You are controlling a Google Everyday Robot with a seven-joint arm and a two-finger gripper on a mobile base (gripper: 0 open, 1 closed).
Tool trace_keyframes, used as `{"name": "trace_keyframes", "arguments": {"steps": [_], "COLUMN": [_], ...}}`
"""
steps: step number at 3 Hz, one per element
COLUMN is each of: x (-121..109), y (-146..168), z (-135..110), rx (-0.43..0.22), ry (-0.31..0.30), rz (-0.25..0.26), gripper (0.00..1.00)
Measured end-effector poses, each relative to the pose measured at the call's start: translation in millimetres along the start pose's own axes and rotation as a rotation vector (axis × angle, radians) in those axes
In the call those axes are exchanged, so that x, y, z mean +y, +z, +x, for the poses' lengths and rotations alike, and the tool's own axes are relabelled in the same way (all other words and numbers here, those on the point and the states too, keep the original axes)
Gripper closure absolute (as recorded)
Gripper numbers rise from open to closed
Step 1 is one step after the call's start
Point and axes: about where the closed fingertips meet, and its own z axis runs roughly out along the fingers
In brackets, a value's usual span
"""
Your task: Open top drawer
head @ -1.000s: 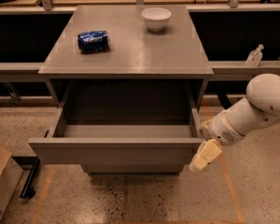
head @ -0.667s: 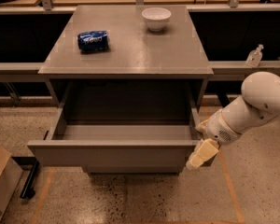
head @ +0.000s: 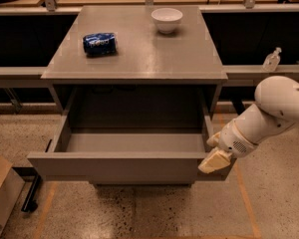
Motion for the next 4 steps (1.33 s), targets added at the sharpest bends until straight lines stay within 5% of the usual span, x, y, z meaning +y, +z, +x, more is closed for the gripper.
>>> {"name": "trace_keyframes", "arguments": {"steps": [1,2,4], "x": [1.4,32.7,60.1], "y": [-4.4,-19.4,-38.2], "z": [-2.2,7.5,9.0], "rx": [0.0,0.015,0.027], "ry": [0.0,0.04,0.043], "rz": [0.0,0.026,0.06], "gripper": [0.87,1.0,0.6]}}
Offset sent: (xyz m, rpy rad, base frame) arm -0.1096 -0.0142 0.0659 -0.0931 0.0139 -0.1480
